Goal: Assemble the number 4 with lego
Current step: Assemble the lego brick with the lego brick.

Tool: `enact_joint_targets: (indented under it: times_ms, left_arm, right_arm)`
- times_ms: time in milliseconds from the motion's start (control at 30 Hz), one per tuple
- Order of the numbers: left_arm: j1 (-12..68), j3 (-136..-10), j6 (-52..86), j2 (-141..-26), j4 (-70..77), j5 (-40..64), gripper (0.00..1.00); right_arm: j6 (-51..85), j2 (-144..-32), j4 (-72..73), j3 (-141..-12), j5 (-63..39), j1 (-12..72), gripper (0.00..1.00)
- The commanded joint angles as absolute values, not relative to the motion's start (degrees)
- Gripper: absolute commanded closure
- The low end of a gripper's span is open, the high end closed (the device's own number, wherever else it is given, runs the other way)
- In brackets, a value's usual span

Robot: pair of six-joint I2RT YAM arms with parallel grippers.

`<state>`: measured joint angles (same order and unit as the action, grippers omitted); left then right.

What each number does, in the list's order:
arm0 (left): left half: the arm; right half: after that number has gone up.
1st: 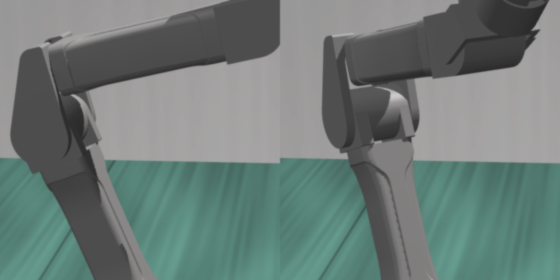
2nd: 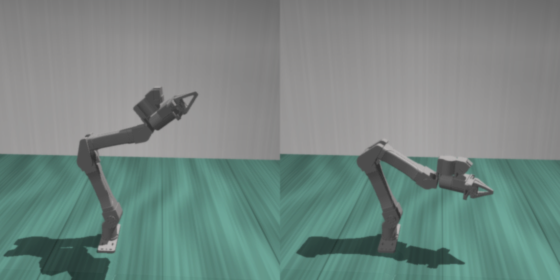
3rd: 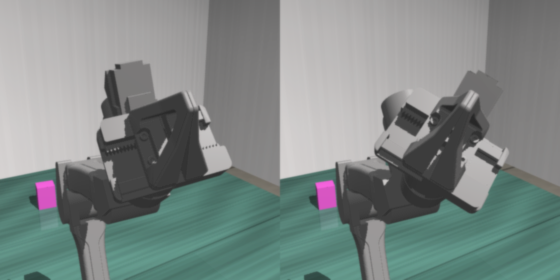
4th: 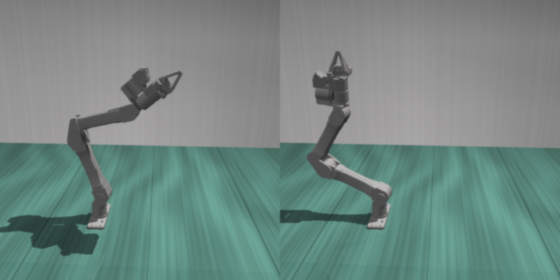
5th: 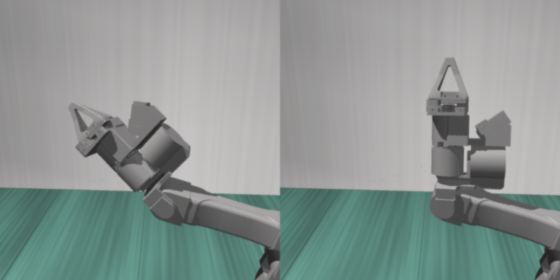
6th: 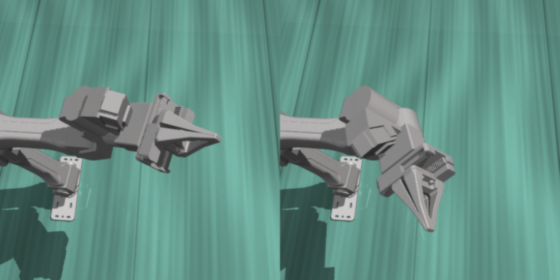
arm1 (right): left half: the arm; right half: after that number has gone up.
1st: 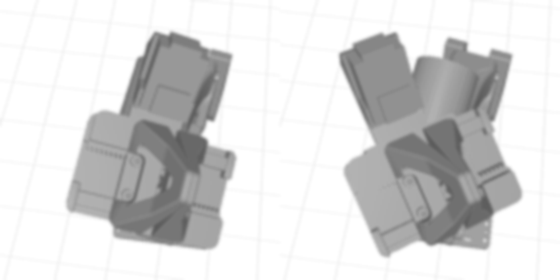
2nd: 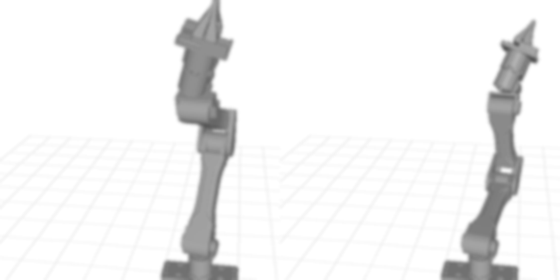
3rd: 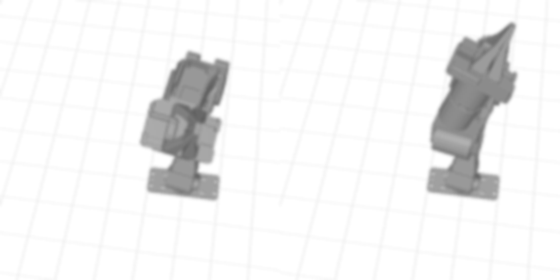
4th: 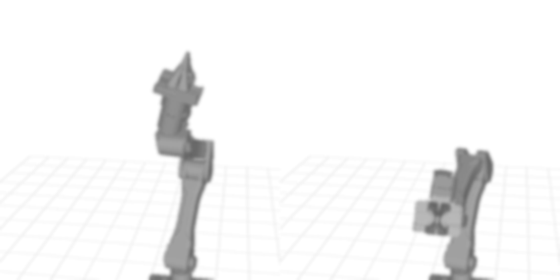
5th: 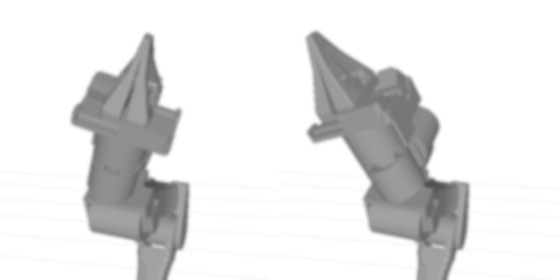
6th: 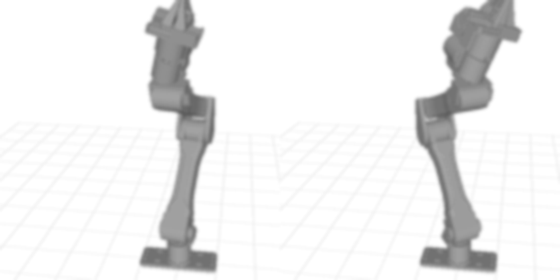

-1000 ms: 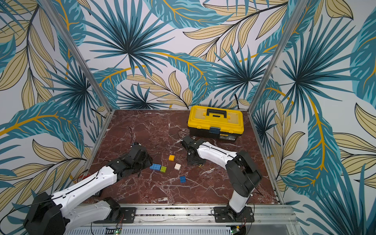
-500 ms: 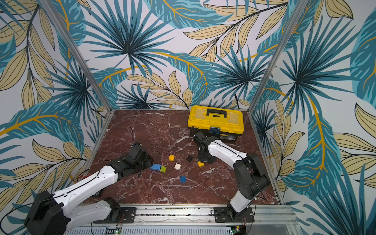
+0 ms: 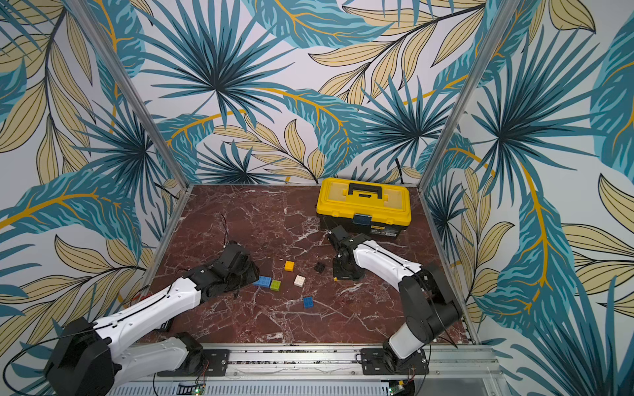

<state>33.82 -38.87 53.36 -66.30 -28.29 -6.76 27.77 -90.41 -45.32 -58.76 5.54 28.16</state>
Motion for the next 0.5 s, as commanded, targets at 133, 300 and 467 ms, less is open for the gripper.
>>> enact_joint_targets:
  times_ms: [133,300,467]
  left_arm:
    - [34.04,-40.54,52.81,-67.06,-27.68,-6.59,0.52]
    - [34.01,-40.76,52.91,-67.22,-27.67,-6.55,0.52]
    - [34.01,-41.04,53.00,-67.39,-27.69,-6.62,0.52]
  right_arm:
    - [26.25,-86.93,-46.54,-58.71,3.81,28.83,0.80]
    - [22.35,-90.37,-45.22,-59.64,2.24,29.16,0.80]
    - [20.48,-91.58,-43.95,-59.76,1.49,29.25,0.79]
